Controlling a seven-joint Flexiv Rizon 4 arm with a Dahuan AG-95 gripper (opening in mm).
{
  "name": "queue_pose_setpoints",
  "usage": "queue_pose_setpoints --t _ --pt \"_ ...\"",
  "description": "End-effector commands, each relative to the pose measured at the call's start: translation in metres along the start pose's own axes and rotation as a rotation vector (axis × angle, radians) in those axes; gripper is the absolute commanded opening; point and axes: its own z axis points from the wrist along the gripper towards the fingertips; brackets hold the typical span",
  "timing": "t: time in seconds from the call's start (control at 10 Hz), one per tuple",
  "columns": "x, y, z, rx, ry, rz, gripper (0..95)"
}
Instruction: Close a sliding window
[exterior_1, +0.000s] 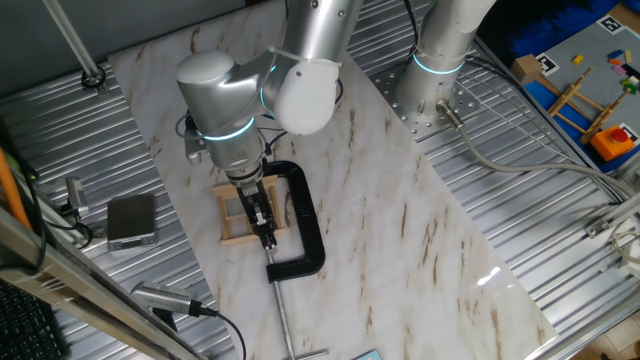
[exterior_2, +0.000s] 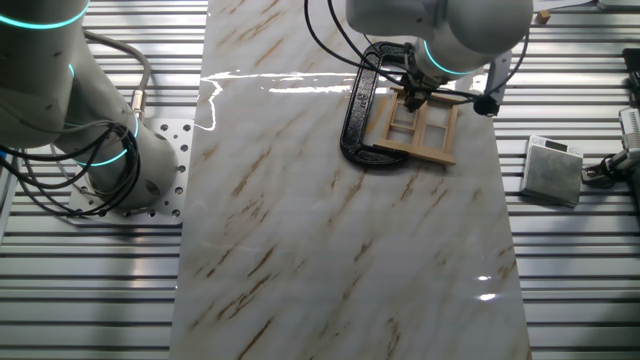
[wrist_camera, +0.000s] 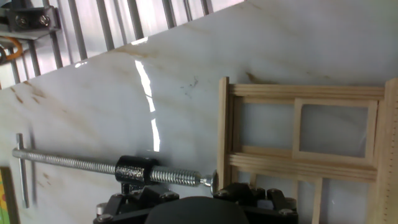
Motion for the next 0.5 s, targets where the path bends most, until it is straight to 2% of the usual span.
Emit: queue_pose_setpoints --t 0.1,0.5 --pt "0.0002 0.0000 0.0000 -0.001 0.000 0.000 76.0" --pt "0.0006 0.0002 0.0012 0.001 0.001 -0.001 76.0"
